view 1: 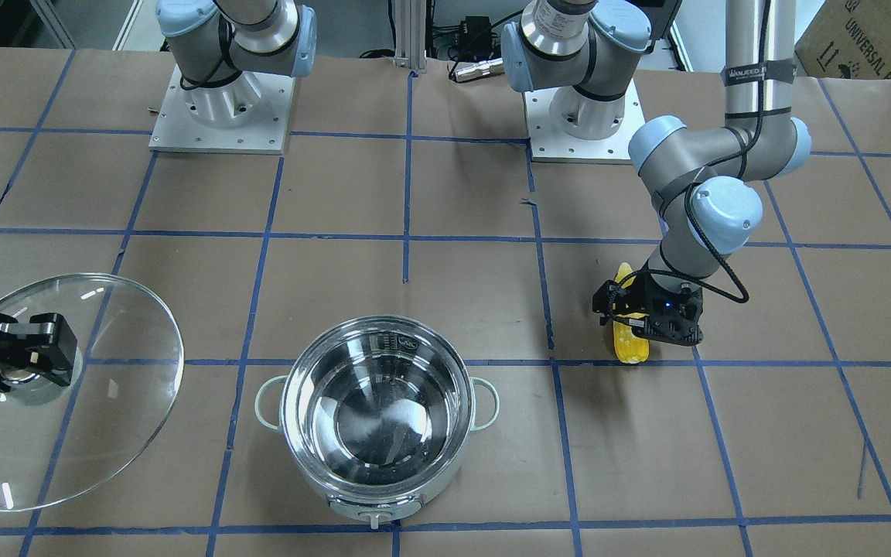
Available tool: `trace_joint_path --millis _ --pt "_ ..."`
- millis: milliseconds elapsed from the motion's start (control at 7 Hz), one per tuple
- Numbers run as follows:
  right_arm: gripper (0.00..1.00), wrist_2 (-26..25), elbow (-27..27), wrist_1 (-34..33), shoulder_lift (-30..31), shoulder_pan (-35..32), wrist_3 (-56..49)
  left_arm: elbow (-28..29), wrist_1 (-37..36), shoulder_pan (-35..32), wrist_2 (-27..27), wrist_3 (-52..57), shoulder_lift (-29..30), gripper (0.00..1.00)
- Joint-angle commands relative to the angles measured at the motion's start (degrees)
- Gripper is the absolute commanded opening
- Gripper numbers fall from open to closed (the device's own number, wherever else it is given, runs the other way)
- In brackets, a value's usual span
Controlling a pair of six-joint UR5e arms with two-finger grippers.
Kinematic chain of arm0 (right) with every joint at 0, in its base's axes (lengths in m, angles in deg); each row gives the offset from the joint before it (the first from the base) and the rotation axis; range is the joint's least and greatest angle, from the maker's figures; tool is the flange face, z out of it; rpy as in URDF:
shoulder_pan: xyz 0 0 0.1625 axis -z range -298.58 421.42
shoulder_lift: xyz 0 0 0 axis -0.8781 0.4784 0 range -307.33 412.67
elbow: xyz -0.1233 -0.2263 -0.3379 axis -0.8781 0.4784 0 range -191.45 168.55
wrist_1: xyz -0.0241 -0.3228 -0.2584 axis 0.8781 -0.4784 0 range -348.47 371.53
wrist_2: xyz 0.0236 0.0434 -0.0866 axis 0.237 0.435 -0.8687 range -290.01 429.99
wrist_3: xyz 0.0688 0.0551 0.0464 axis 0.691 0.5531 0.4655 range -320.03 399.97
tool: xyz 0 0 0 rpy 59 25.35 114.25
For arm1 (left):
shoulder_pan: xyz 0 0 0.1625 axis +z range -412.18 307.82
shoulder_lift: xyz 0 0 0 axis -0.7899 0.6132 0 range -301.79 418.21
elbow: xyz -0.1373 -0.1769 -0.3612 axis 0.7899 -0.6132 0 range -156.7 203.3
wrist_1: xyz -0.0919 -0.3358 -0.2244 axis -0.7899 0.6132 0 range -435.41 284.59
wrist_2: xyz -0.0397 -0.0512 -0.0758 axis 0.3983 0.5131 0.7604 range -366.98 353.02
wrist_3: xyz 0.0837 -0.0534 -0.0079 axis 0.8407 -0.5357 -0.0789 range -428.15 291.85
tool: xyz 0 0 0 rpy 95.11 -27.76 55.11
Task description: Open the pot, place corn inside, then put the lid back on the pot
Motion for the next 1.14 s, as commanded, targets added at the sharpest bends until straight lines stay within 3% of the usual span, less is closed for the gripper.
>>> trace_joint_path --millis 0,143,429,714,1000 --pt "0.05 0.07 0.08 0.00 -0.14 0.03 0.01 -0.82 -2.57 -0.20 -0.70 -0.40 0.95 0.36" --pt "0.05 0.07 0.08 0.08 -0.05 0.03 0.01 -0.91 -2.39 -0.37 -0.79 -0.49 0.86 0.20" --pt "0.05 0.07 0.08 0.08 -0.05 -0.06 0.01 2.32 5.29 -0.99 0.25 -5.19 -2.46 0.17" --pt "0.05 0.16 0.08 0.08 -0.05 -0.32 -0.07 15.71 19.96 -9.38 1.93 -12.15 -4.60 0.17" --pt "0.05 0.25 -0.01 0.08 -0.22 -0.41 -0.07 30.82 31.30 -14.93 2.98 -20.14 -0.58 0.17"
